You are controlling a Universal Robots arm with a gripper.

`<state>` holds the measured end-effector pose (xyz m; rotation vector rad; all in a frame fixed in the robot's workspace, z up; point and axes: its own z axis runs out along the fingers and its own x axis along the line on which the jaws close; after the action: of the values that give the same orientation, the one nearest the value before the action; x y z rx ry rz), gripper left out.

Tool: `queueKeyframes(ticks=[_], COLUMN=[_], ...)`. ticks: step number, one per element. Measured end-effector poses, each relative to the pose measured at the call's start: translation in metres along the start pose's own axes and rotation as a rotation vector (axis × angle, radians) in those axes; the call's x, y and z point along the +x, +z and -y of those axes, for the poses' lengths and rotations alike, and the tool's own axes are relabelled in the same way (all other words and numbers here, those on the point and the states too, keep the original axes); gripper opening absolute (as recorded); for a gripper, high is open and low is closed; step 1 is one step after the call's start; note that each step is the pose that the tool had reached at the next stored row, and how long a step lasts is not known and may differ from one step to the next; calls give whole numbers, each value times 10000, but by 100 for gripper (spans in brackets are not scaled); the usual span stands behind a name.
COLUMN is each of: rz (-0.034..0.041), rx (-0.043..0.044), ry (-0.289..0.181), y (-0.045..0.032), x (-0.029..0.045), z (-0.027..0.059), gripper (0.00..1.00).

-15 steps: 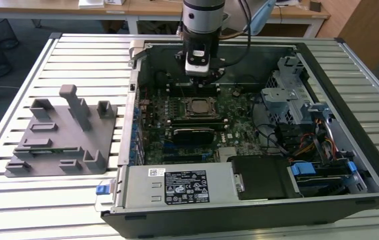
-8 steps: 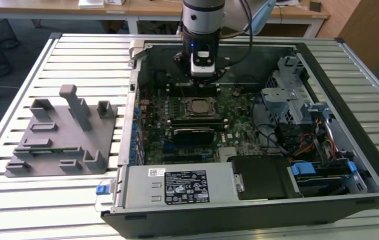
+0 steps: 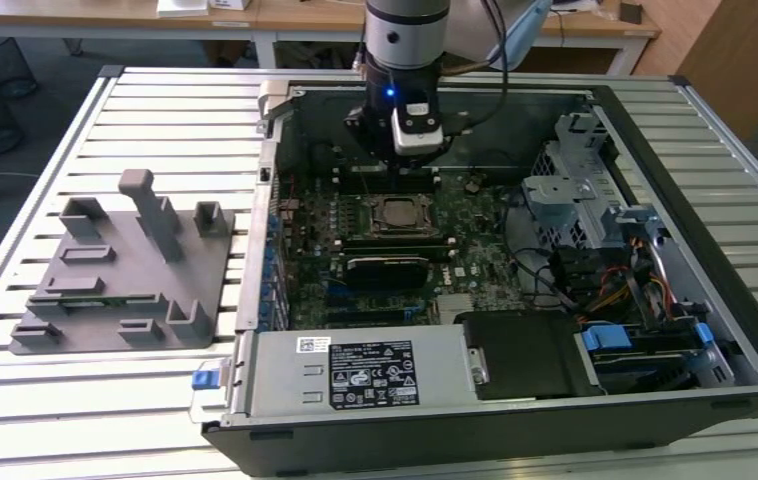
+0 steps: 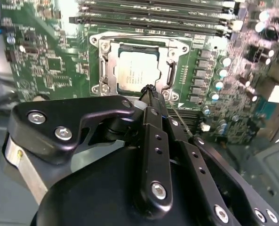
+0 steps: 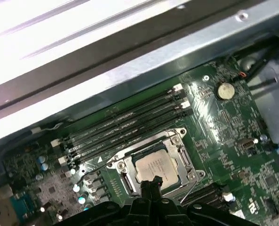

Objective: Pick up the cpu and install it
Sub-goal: 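Install the first cpu locking lever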

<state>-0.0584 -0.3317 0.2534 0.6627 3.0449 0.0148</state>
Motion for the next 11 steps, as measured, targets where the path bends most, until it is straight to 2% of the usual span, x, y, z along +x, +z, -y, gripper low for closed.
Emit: queueKeyframes(ticks=[11], rz=[-30], rx=[-45], ry=[-1992], y=[18], x=[0], z=[0], gripper=[11])
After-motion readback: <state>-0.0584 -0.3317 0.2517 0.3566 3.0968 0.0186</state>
